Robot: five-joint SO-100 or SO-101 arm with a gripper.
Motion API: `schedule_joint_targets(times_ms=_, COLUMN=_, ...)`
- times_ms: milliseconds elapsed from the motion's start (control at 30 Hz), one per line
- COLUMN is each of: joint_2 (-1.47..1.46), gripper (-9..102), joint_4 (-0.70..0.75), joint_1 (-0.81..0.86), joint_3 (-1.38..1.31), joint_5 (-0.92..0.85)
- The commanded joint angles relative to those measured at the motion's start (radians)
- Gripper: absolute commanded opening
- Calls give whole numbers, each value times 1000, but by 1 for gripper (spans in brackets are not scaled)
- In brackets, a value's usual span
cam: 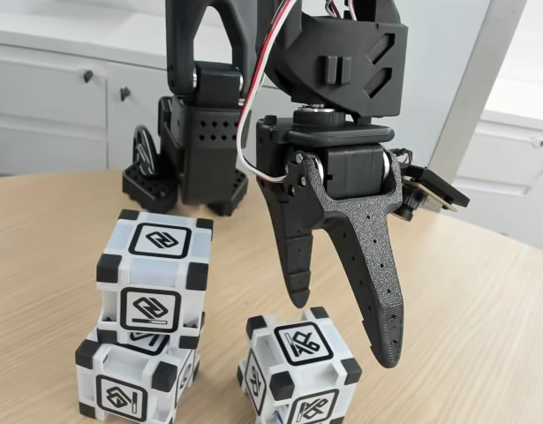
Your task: Stack cubes from left to right.
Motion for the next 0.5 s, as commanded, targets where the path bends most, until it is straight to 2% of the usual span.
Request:
schedule_joint_targets(times_ms=0, joint_2=5, gripper=37, joint_4=-11, joint_1=11, joint_3=-37, joint_5=-8)
schedule_joint_targets(times_ms=467, joint_2=-198, gripper=36, joint_4=-12, joint_1=11, joint_3=-51, joint_5=-2)
